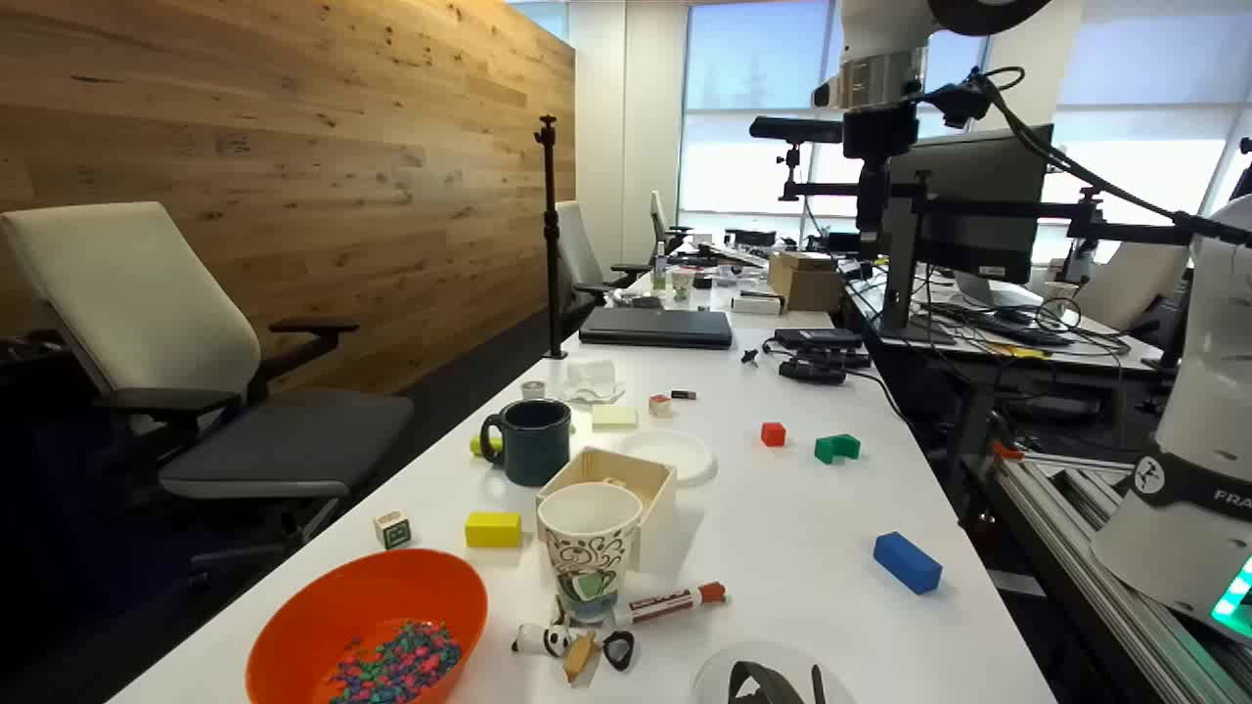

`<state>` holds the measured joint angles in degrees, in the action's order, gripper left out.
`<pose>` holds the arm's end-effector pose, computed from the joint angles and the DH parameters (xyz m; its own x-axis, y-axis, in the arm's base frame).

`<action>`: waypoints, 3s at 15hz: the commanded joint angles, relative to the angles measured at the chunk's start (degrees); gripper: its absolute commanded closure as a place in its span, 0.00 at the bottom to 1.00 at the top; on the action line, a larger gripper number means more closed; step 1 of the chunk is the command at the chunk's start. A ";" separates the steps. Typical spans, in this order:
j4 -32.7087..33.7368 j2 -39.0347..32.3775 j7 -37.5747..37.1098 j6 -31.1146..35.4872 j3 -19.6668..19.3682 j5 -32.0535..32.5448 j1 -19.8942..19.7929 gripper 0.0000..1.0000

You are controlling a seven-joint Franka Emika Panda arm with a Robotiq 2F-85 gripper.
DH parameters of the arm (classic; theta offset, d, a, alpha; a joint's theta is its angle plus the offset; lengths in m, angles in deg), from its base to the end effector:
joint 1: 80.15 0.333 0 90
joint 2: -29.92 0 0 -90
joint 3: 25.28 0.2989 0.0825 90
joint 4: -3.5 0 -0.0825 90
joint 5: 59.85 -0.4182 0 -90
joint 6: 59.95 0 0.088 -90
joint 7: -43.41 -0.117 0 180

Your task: Take one cube out of the box and place it on the tabletop.

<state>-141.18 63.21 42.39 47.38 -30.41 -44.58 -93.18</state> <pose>0.3787 -0.1467 0.4303 0.9693 -0.2342 -0.0749 -0.2156 -0.9560 0.1988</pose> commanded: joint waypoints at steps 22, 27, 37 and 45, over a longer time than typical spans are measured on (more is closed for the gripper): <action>0.19 0.26 0.13 0.62 -0.71 0.38 1.19 0.00; 0.85 1.12 7.76 6.08 -0.90 1.20 4.81 0.00; 2.74 1.21 30.54 14.56 -3.75 -1.82 14.13 0.00; 3.21 0.00 29.74 14.03 -2.51 -0.43 14.33 0.00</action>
<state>-138.12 63.23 72.12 61.60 -32.94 -44.97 -78.87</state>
